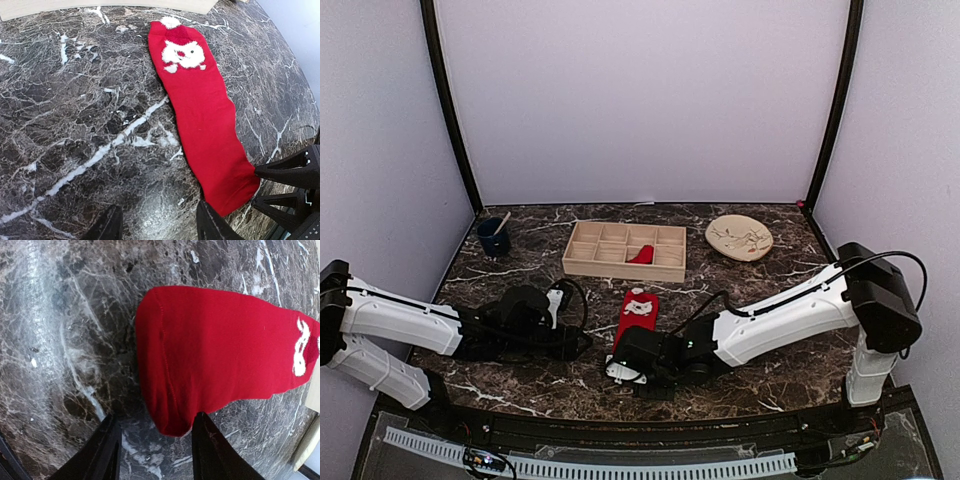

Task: Roll the socks
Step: Pick up the sock from the center of the board.

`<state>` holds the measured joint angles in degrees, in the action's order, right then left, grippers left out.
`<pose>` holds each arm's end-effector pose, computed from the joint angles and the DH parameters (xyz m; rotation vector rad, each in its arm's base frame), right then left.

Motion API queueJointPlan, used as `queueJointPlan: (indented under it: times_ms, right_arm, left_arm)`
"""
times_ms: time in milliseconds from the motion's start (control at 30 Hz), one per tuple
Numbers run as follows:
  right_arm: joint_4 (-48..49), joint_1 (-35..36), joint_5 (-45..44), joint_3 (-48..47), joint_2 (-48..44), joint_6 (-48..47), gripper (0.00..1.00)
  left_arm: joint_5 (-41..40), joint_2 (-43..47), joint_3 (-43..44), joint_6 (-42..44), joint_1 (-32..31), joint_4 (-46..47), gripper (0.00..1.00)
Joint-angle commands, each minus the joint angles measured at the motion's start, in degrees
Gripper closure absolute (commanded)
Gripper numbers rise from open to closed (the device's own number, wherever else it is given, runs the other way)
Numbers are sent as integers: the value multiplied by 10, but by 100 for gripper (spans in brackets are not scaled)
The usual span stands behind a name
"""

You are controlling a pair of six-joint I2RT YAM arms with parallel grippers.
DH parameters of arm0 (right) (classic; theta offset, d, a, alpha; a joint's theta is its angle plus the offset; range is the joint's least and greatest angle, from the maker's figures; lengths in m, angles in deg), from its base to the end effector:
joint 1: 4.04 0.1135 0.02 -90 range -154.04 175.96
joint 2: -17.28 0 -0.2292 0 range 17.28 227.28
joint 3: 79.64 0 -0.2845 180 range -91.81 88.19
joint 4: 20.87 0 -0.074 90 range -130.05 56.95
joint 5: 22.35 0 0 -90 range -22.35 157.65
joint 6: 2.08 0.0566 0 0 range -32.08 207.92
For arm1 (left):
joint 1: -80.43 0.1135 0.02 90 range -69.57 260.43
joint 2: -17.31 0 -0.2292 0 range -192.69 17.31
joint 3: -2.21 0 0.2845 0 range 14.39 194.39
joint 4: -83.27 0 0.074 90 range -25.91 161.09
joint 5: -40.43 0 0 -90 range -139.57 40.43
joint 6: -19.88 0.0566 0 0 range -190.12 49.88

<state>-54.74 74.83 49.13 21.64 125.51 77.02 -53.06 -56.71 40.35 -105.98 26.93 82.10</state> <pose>0.0942 0.3856 0.0769 -1.7505 1.8986 -0.0076 0.1762 -0.2323 0.0885 0.3228 2.3111 -0.7666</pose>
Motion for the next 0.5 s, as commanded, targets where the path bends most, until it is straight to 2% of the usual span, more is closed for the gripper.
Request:
queueJointPlan:
  times_ms: [0,233,467]
  right_arm:
    - [18,6,-18,-13,12,-19,55]
    - [19,6,-18,-15,22,-33,58]
    - [16,6,-21,-17,34,-42,71]
  left_arm:
    - [9,-2,-6,-2,5,10,48]
    - [13,-6,-7,-2,8,12,48]
    - [20,-14,-6,0,12,17,48]
